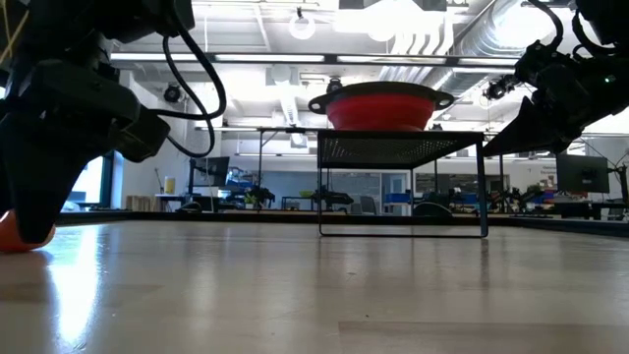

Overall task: Pick & Place Fruit
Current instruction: Put the orange pear into the red strainer bowl on the shelf

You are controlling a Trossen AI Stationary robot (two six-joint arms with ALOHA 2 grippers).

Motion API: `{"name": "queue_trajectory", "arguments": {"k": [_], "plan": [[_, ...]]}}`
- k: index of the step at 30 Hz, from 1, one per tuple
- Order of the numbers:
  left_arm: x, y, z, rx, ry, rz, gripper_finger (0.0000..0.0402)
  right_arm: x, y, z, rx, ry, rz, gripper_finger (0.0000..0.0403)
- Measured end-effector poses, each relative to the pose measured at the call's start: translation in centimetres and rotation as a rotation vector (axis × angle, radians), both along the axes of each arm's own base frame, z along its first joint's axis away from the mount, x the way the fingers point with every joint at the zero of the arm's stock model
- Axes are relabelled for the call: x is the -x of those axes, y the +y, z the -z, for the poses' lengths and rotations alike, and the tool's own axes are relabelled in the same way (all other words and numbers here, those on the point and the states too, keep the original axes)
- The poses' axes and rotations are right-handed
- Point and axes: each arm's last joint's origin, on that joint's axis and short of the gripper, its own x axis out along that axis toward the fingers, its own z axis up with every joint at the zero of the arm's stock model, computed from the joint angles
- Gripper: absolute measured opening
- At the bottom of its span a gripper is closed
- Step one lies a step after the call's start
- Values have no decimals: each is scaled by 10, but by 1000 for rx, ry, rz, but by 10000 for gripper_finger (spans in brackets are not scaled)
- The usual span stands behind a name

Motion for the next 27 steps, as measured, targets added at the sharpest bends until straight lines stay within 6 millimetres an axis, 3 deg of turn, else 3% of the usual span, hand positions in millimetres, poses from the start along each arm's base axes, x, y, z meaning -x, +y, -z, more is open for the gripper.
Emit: {"name": "queue_trajectory", "arguments": {"k": [21, 27], "plan": [[0, 0, 0, 7, 3, -2, 272, 0, 0, 0, 0, 0, 0, 2], [1, 0, 1, 4, 11, -2, 227, 0, 0, 0, 0, 0, 0, 2]]}}
